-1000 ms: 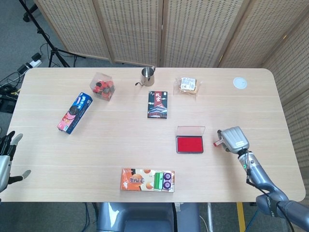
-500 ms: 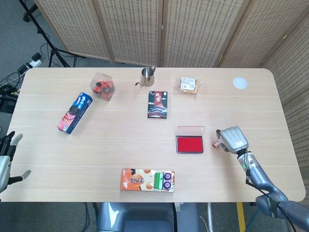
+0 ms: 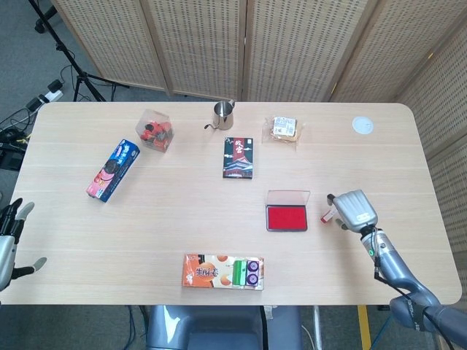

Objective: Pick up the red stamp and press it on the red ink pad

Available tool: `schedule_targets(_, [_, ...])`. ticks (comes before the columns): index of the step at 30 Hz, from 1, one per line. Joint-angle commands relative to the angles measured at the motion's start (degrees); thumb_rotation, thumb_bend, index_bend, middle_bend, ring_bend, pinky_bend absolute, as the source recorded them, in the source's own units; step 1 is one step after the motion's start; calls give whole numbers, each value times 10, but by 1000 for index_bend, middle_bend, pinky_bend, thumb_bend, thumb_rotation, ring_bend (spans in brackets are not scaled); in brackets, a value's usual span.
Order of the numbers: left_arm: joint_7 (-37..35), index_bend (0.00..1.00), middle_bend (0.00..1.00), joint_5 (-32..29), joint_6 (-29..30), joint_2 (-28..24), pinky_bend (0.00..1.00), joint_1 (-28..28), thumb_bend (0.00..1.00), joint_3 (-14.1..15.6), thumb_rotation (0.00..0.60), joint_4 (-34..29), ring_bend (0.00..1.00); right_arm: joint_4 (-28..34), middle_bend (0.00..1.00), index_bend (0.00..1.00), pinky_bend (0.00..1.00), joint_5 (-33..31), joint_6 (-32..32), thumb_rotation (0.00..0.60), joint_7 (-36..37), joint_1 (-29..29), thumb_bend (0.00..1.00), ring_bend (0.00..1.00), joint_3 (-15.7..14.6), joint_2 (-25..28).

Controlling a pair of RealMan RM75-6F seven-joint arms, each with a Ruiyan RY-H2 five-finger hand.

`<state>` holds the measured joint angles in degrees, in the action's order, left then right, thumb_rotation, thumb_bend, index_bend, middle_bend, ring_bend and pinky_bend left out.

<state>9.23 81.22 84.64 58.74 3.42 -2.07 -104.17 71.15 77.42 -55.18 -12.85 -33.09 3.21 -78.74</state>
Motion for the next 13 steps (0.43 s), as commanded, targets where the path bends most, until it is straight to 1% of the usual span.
schedule_targets(1, [-6, 0, 0, 4, 3, -3, 0, -2, 0, 1, 600, -1, 0, 47, 838, 349, 1000, 5, -27, 600, -12, 17, 232, 962, -4, 37])
schedule_targets(2, [-8, 0, 0, 5, 4, -4, 0, -3, 0, 2, 600, -1, 0, 59, 769, 330, 993, 6, -35, 600, -12, 22, 201, 898, -4, 46])
schedule_targets(3, [-10, 0, 0, 7, 5, -5, 0, -4, 0, 2, 600, -1, 0, 71, 723, 314, 971, 9, -46, 600, -12, 28, 182, 847, -4, 54])
schedule_targets(4, [-14, 0, 0, 9, 7, -7, 0, -5, 0, 3, 600, -1, 0, 88, 607, 270, 888, 11, -63, 600, -10, 38, 130, 708, -5, 67])
schedule_targets(5, [-17, 0, 0, 10, 8, -8, 0, -5, 0, 3, 600, 0, 0, 100, 462, 208, 746, 13, -75, 600, -9, 45, 74, 525, -6, 75])
schedule_targets(6, [-18, 0, 0, 11, 8, -8, 0, -6, 0, 3, 600, 0, 0, 106, 380, 171, 652, 14, -81, 600, -8, 49, 51, 419, -6, 79])
schedule_targets(7, [-21, 0, 0, 12, 10, -9, 0, -7, 0, 4, 600, 0, 0, 120, 216, 99, 465, 15, -95, 600, -6, 58, 14, 218, -7, 89])
schedule_targets(8, [-24, 0, 0, 14, 11, -10, 0, -8, 0, 4, 600, 1, 0, 136, 91, 43, 307, 16, -113, 600, -4, 70, 0, 78, -8, 100])
schedule_targets(9, [-28, 0, 0, 18, 13, -12, 0, -9, 0, 5, 600, 1, 0, 158, 36, 18, 229, 20, -138, 600, -2, 86, 0, 24, -11, 115])
schedule_targets(10, [-32, 0, 0, 22, 15, -14, 0, -10, 0, 7, 600, 1, 0, 178, 2, 1, 153, 25, -164, 600, -1, 102, 0, 0, -14, 126])
schedule_targets(11, [-35, 0, 0, 25, 17, -15, 0, -12, 0, 8, 600, 2, 0, 192, 0, 0, 111, 32, -187, 600, 4, 116, 0, 0, -16, 134])
schedule_targets(13, [-38, 0, 0, 30, 20, -15, 0, -13, 0, 9, 600, 4, 0, 207, 0, 0, 66, 51, -235, 600, 29, 144, 0, 0, -20, 141])
